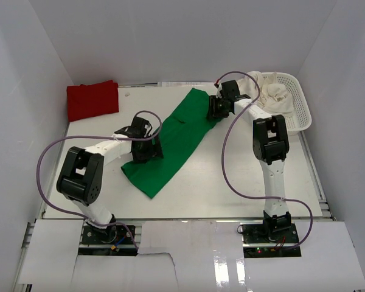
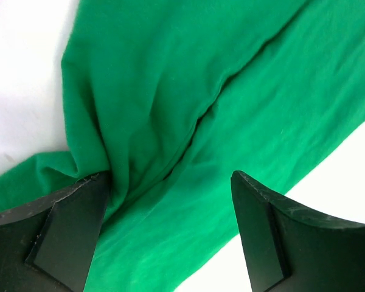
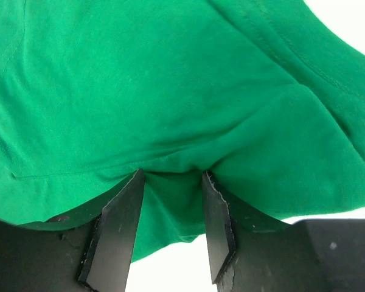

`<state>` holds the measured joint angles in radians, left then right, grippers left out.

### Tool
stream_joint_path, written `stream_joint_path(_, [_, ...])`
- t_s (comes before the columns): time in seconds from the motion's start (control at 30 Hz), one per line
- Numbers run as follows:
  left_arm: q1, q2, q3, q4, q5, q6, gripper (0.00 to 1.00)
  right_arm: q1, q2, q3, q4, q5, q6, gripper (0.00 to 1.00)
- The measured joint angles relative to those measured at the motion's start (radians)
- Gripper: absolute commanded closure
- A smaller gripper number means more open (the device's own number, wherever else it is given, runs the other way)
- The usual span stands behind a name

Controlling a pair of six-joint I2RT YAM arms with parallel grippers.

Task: Fold and stack the t-shirts
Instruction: Rotate the tshirt 90 degrees

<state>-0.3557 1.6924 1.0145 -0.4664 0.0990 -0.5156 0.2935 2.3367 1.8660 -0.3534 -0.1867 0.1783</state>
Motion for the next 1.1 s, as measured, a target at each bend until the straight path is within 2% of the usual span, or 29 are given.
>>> stream_joint_path(0.53, [-0.102, -0.224, -0.217, -0.085, 0.081, -0.158, 0.09, -0.014, 0.138, 0.187, 0.047, -0.158, 0.086, 0.48])
stream_joint_path(0.83, [-0.239, -0.238, -0.242, -0.081, 0.088, -0.259, 0.09, -0.021, 0.191, 0.225, 0.13, -0.266, 0.168, 0.46])
stream_joint_path(1.1, [-0.337, -0.242, -0.253, -0.049, 0.085, -0.34, 0.09, -0.012, 0.224, 0.263, 0.156, -0.299, 0.21, 0.44])
